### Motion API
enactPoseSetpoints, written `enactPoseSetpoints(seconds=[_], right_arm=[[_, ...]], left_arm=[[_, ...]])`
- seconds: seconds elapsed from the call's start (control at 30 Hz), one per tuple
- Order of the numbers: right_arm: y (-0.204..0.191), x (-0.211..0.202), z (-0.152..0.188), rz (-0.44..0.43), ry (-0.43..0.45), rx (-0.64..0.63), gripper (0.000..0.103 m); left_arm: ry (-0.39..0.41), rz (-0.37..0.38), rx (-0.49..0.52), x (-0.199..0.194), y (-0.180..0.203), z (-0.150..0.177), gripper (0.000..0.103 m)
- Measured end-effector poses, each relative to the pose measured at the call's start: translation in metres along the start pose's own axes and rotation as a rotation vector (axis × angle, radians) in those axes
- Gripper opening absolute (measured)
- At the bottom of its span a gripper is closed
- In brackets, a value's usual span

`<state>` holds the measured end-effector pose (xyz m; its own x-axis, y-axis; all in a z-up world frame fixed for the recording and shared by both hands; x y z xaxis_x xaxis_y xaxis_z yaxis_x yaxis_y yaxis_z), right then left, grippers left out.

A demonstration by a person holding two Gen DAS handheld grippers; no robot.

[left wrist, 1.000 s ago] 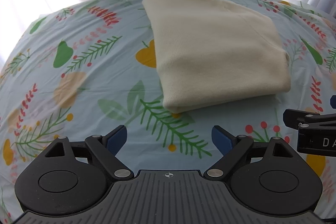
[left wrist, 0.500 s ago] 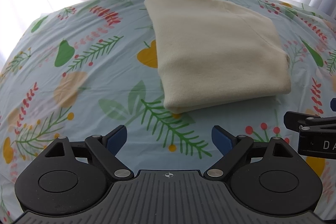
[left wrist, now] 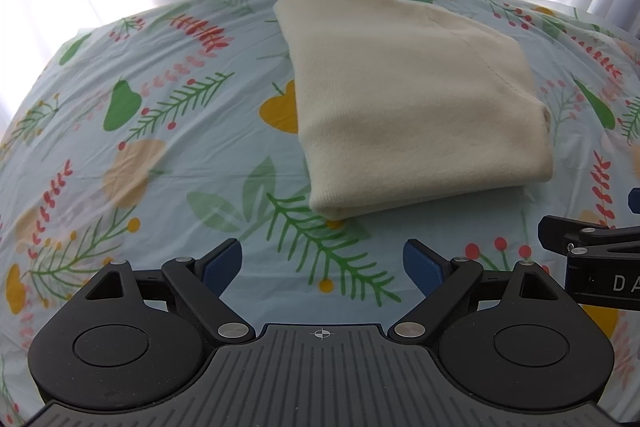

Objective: Fold small clothes

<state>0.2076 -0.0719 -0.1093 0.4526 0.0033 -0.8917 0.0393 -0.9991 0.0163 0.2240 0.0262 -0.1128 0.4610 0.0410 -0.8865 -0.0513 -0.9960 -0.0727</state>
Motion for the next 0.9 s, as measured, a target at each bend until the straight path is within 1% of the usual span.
enactPoseSetpoints(seconds=[0.43,0.9], right_arm=[[0.0006,-0.0018,-0.0006,-0.005,0.005,-0.005,0.099],[0.0017,-0.002,-0.0002,-0.005,0.006,-0.007,0.099]], left_arm=[[0.012,-0.002,0.009,-0.0022,0.0014,-0.0004,0.092],[0.022,0.013,0.021,-0.0029,0.0043,-0.0009,0.092]])
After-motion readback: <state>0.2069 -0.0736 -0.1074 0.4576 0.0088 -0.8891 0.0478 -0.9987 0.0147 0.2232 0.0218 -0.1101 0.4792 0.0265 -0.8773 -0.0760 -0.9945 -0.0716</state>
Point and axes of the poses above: each gripper's, at about its wrist camera, not at the fingertips, and x roughly the way its jaws point, y to its right, z to its underside, the point moved 9 cm from there along x, roughly the way its jaws point
